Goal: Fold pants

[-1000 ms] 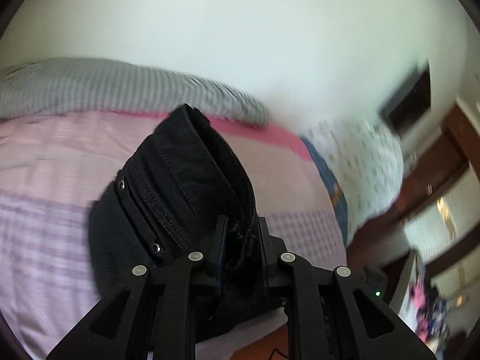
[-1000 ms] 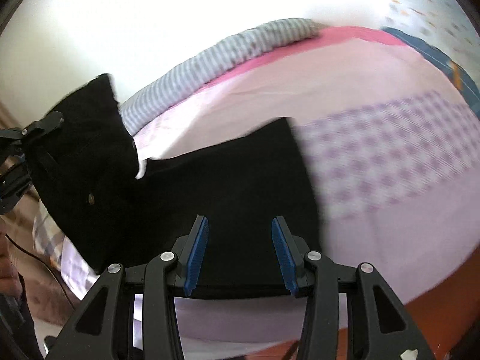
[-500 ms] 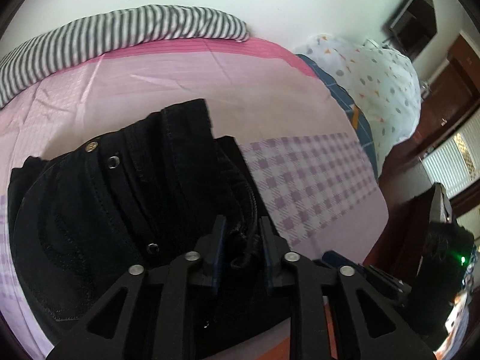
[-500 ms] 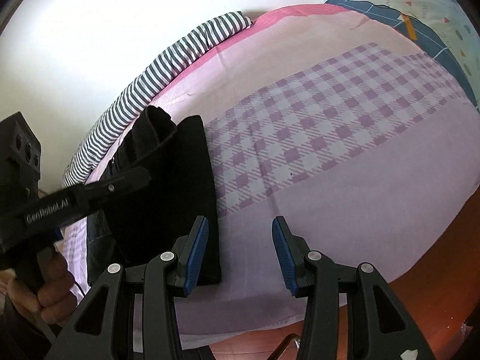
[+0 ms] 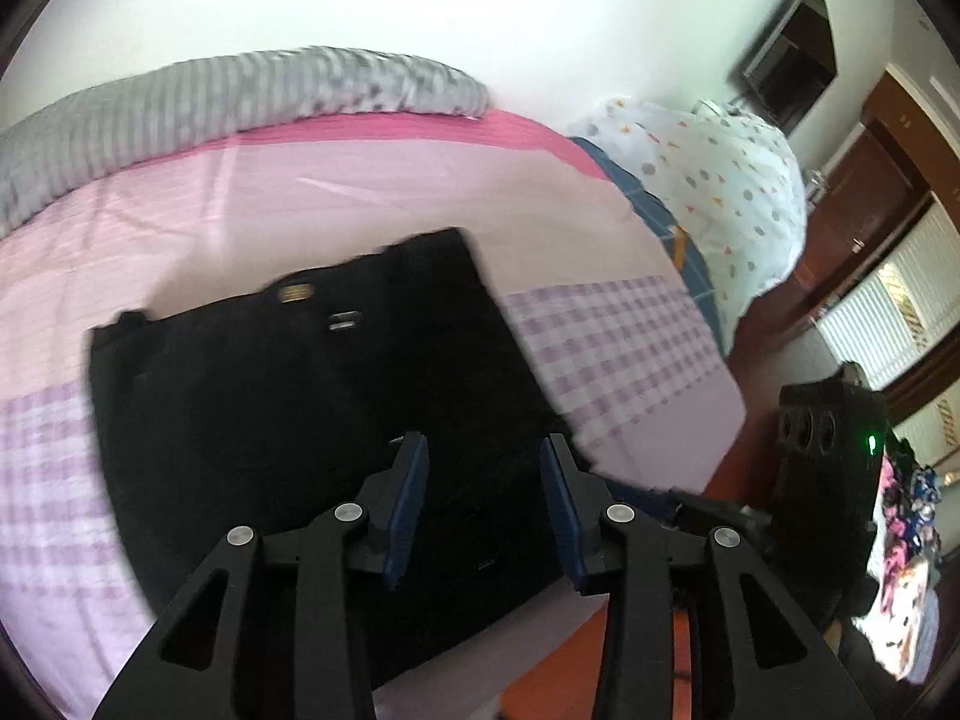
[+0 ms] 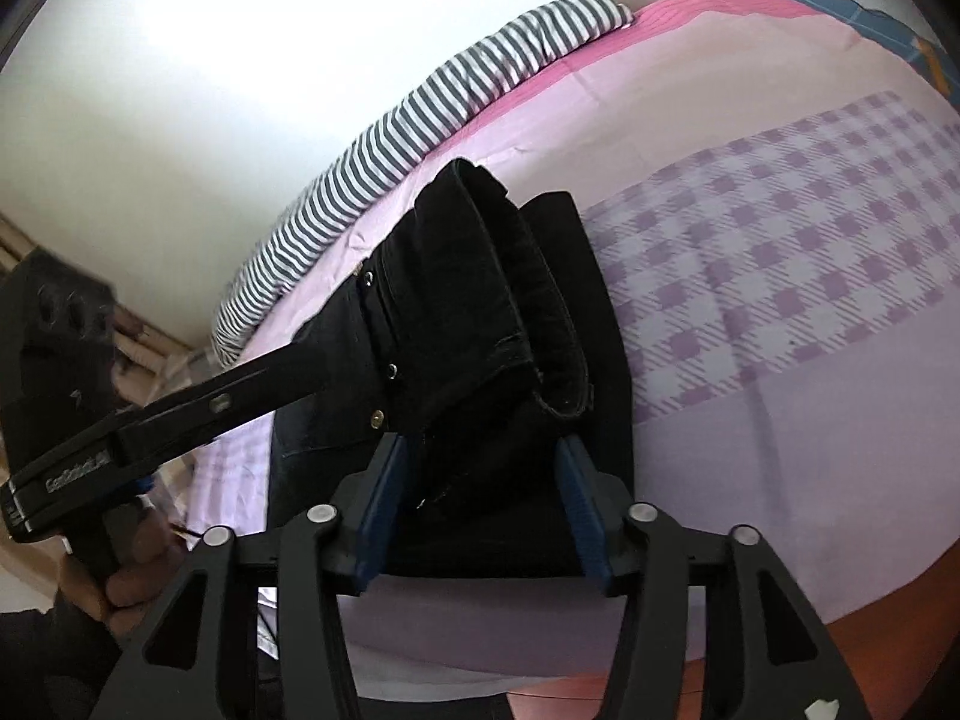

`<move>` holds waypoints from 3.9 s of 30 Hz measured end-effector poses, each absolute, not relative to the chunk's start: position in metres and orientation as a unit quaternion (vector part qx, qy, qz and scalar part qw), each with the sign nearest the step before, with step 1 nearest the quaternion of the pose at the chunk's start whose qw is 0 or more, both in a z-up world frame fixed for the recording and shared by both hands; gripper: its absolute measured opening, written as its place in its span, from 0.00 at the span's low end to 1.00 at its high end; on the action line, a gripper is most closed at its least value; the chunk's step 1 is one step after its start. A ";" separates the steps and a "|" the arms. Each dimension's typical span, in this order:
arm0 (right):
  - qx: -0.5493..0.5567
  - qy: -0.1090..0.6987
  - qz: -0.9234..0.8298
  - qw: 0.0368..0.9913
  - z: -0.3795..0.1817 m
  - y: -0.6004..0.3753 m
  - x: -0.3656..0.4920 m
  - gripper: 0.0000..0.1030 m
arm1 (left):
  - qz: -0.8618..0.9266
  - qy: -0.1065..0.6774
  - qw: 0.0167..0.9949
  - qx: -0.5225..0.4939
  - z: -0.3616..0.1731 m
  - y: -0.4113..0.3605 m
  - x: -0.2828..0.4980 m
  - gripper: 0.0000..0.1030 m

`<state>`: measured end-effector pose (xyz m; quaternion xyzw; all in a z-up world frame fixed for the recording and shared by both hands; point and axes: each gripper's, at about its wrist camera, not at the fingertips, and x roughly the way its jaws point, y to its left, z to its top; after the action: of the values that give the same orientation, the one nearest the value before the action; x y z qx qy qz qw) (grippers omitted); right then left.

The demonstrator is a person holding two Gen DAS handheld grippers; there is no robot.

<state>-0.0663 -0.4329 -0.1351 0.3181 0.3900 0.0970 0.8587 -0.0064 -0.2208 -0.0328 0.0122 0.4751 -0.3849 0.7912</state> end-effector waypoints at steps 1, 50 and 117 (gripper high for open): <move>0.321 0.392 0.097 0.857 -0.136 -0.433 -0.064 0.49 | -0.377 0.474 0.796 0.012 -0.033 -0.213 -0.005 0.39; 0.320 0.459 0.188 0.807 -0.141 -0.441 0.036 0.19 | -0.287 0.510 0.811 -0.002 -0.091 -0.129 0.018 0.46; 0.336 0.479 0.110 0.803 -0.129 -0.486 -0.034 0.62 | -0.296 0.523 0.794 -0.089 -0.096 -0.097 0.032 0.47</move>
<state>-0.0342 -0.4856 -0.1292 0.3357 0.4793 0.1095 0.8035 0.0320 -0.0968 -0.0956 -0.0893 0.5228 -0.2963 0.7943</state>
